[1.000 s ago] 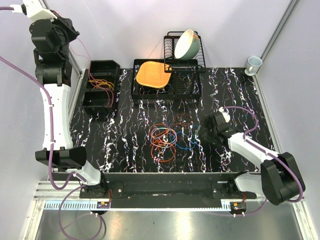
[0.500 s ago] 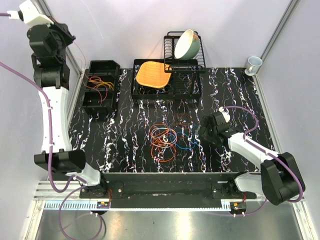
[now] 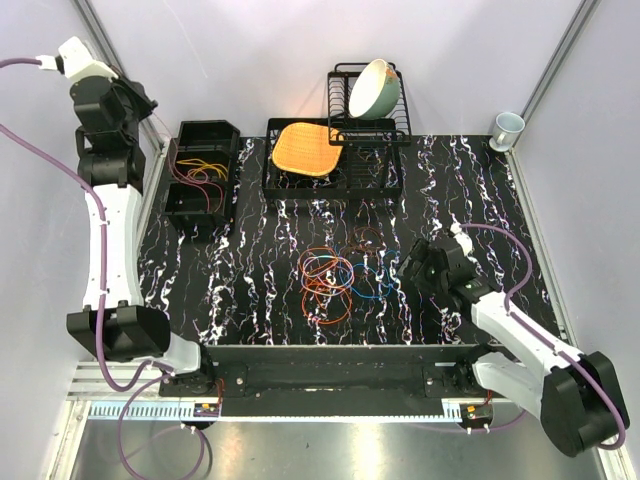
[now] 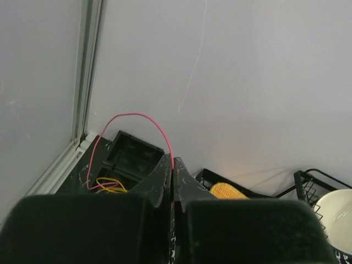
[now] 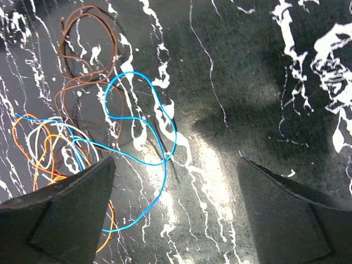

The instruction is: Untangle the cables

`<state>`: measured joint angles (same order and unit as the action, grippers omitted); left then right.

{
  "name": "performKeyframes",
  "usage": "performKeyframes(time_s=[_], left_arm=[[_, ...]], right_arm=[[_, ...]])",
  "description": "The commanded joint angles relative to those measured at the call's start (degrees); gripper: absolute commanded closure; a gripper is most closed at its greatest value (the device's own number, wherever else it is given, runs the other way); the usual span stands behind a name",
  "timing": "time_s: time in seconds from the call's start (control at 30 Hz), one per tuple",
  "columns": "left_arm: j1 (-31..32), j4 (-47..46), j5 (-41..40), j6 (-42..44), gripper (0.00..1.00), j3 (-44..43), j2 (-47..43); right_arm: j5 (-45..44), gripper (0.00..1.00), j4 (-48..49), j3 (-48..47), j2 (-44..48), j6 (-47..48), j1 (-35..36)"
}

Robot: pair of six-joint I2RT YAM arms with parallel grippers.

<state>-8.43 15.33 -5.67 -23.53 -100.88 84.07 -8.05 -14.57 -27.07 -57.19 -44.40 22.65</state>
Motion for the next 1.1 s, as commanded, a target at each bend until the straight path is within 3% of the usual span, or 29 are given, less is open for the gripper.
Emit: performKeyframes(time_s=[0.0,0.63,1.07], left_arm=[[-0.4,-4.5,2.1,-1.5,1.0,3.8,-3.1],[-0.2,-4.4,3.0,-6.0,1.0,18.6,-8.2],[-0.2,-5.9,2.1,-7.1,1.0,17.2,-0.7]], right_arm=[[-1.2,0.0,3.2,-0.2,-0.3,-0.6,-0.2],[1.3,0.04,4.1,-2.5,-5.3,1.1,-0.1],[1.6,0.04,4.1,-2.5,-5.5,1.3,-0.2]])
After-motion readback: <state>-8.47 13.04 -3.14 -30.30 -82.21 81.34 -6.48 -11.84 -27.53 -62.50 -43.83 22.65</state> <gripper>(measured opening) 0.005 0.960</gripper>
